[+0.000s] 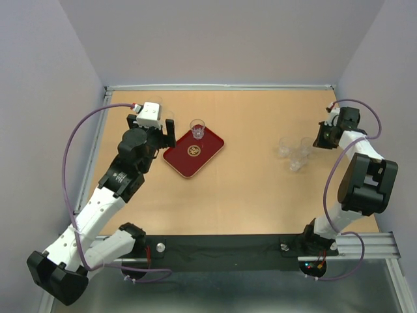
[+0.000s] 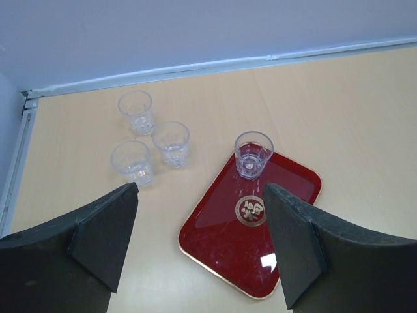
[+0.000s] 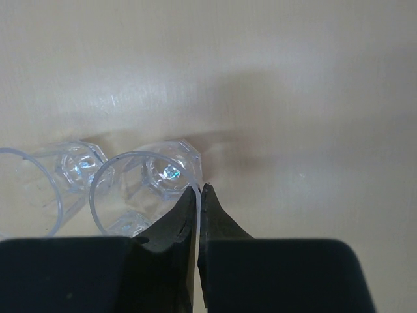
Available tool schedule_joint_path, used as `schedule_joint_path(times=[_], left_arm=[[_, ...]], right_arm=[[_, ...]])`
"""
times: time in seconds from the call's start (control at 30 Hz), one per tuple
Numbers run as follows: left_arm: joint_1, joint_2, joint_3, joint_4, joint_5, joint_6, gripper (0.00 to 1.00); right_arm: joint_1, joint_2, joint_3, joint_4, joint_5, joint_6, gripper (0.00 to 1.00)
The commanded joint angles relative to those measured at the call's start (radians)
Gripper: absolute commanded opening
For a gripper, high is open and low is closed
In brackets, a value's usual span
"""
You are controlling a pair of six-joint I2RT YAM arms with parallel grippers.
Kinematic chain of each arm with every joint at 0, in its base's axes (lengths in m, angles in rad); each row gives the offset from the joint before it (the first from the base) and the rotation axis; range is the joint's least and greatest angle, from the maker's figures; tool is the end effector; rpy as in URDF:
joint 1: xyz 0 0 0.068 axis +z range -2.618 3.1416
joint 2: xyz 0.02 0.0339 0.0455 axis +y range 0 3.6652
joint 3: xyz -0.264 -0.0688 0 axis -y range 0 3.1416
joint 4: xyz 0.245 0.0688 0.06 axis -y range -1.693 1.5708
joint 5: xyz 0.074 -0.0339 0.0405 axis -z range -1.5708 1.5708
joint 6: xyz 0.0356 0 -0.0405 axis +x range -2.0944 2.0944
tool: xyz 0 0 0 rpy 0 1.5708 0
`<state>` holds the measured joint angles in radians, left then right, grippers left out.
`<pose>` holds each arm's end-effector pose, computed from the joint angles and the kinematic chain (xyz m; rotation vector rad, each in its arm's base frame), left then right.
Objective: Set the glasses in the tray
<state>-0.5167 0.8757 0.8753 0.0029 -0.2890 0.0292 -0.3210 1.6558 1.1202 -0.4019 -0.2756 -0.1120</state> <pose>0.1824 -0.0920 0.3764 0.2006 1.5577 -0.1565 0.3331 -0.1005 0.2158 0.1456 2.4610 0.1602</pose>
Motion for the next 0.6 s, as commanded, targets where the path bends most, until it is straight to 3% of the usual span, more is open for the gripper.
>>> schedule_joint_path(times=[0.0,0.57], left_arm=[[0.001,-0.030,-0.015,0.052,-0.012,0.009,0.88],[0.001,-0.043,-0.025,0.066,-0.030,0.017,0.88]], right_arm=[[-0.006,-0.066,0.053,0.084,0.053,-0.031,0.00],[0.000,-0.103,0.184,0.132,-0.057,-0.072,0.01]])
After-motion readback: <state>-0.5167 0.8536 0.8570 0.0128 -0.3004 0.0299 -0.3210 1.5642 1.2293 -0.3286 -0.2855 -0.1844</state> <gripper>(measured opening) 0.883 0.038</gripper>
